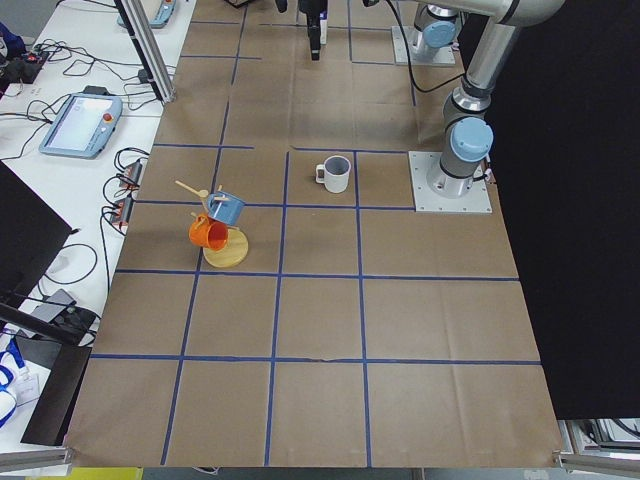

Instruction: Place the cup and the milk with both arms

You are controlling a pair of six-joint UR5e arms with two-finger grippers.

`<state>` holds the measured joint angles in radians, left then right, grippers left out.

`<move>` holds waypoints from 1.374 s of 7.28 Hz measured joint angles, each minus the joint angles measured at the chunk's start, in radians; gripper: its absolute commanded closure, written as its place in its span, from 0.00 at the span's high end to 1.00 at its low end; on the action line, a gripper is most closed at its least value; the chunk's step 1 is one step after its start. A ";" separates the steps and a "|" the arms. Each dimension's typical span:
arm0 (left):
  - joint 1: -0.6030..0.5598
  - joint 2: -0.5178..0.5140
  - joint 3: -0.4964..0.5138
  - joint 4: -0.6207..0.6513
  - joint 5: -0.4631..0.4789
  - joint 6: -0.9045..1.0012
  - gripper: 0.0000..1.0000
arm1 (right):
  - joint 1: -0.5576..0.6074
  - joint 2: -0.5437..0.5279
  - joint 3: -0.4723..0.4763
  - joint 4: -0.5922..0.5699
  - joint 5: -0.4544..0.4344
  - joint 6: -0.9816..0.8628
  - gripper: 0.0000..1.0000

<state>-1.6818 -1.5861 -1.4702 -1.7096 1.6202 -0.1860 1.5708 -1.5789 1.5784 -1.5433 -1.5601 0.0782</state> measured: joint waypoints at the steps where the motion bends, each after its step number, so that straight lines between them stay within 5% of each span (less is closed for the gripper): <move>1: 0.001 -0.008 -0.001 0.001 0.008 0.001 1.00 | 0.000 0.000 0.000 0.000 0.000 0.000 1.00; 5: 0.137 0.013 -0.144 0.052 0.007 0.255 1.00 | 0.000 0.001 0.000 -0.001 0.000 0.000 1.00; 10: 0.503 0.159 -0.609 0.409 -0.001 0.664 1.00 | -0.056 0.008 -0.003 -0.021 0.006 -0.052 1.00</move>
<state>-1.1783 -1.4267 -2.0792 -1.3009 1.6189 0.4783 1.5149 -1.5713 1.5756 -1.5647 -1.5538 0.0260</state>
